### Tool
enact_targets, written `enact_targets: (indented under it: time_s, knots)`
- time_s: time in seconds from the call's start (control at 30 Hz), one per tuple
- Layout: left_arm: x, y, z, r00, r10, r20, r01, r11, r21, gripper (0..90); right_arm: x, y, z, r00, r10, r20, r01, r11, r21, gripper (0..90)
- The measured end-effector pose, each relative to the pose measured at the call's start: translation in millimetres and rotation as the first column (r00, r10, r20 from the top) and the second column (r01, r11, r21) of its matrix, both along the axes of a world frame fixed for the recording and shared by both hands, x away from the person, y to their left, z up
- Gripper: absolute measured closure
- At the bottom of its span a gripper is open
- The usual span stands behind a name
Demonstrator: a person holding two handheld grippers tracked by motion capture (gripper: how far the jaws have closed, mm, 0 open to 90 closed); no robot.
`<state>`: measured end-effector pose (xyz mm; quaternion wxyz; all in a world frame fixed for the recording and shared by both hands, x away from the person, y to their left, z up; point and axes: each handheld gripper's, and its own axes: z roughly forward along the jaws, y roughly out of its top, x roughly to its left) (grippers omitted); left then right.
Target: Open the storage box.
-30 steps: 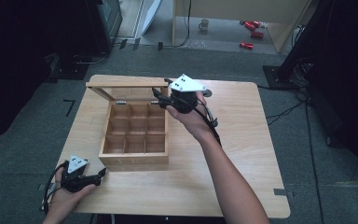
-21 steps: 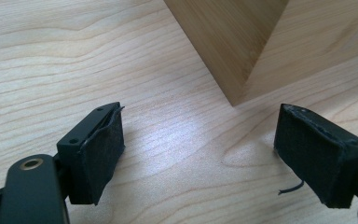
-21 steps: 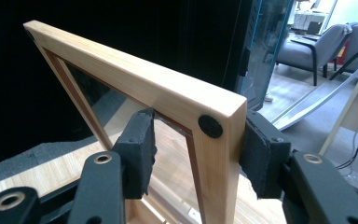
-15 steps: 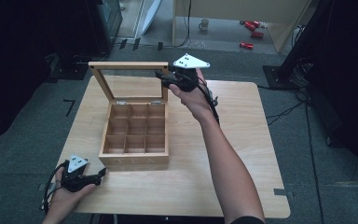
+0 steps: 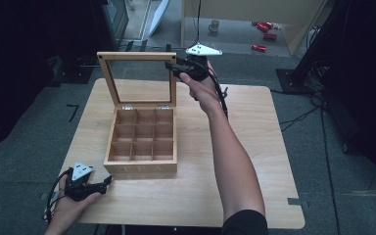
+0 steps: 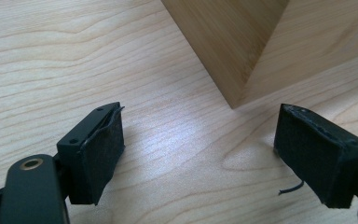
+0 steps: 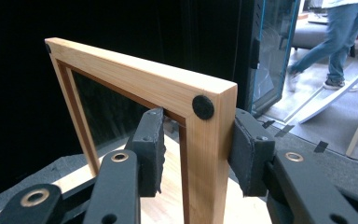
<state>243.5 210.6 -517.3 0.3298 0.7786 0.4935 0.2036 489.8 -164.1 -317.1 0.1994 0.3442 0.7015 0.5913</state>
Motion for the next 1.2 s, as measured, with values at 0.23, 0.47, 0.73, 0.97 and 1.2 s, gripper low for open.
enact_targets:
  time_s: [0.23, 0.47, 0.73, 0.97, 1.2]
  knots:
    - [0.7, -1.4, 0.0, 1.0000, -0.007, 0.001, 0.007, 0.9998, 0.017, 16.2, 22.2, 1.7, -1.0, 0.9981, -0.032, -0.052, 0.033, 0.999, 0.017, 60.0]
    - [0.7, -1.4, 0.0, 1.0000, -0.007, 0.001, 0.007, 0.9998, 0.016, 16.2, 42.5, 2.5, -6.0, 0.9934, -0.056, -0.100, 0.062, 0.997, 0.050, 60.4]
    - [0.7, -1.4, 0.0, 1.0000, -0.007, 0.003, 0.007, 0.9997, 0.021, 16.2, 60.0, 5.3, -11.3, 0.9835, -0.097, -0.153, 0.108, 0.992, 0.069, 60.2]
    - [0.6, -1.3, 0.0, 1.0000, -0.007, 0.003, 0.007, 0.9998, 0.021, 16.1, 55.5, 7.5, -9.5, 0.9823, -0.119, -0.145, 0.128, 0.990, 0.056, 54.6]
    - [0.5, -1.3, 0.1, 1.0000, -0.008, 0.001, 0.008, 0.9998, 0.021, 16.1, 31.4, -1.7, -3.8, 0.9811, -0.147, -0.126, 0.155, 0.986, 0.054, 21.1]
